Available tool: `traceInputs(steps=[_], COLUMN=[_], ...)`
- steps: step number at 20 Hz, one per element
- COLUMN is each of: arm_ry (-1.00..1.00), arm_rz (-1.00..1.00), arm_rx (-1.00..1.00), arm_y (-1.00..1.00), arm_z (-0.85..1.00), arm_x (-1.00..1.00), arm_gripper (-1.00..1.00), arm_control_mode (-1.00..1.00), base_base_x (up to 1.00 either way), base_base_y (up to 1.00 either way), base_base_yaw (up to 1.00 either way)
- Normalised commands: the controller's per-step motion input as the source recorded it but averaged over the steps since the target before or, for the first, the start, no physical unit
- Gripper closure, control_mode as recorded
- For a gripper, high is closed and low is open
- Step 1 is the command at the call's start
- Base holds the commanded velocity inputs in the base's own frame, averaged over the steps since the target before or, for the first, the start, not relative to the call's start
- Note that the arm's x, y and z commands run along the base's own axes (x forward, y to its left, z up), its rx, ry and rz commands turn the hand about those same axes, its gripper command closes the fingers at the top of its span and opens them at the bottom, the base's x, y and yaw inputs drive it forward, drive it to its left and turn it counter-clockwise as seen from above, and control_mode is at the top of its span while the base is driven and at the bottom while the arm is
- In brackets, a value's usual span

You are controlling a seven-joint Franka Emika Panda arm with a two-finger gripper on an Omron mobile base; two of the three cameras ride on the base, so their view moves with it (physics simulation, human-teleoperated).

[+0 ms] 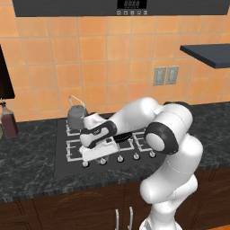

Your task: Pick the kettle from the counter and place it on a stove burner. Then turn the burner on.

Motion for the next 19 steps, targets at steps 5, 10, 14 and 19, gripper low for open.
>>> traceInputs(steps=[5, 10, 14, 19], arm_ry=[0.03, 0.01, 0.00, 0.00], arm_rz=[0.30, 0.29, 0.28, 0.27], arm_rx=[0.00, 0.00, 0.00, 0.00], arm_y=[0.00, 0.00, 0.00, -0.01], arm_z=[0.00, 0.00, -0.03, -0.02], arm_x=[0.00, -0.01, -0.02, -0.05], arm_gripper=[1.00, 1.00, 1.00, 1.00], arm_control_mode=[-1.00, -1.00, -1.00, -1.00], base_base_x=[0.00, 0.00, 0.00, 0.00], base_base_y=[0.00, 0.00, 0.00, 0.00], base_base_yaw=[0.00, 0.00, 0.00, 0.00])
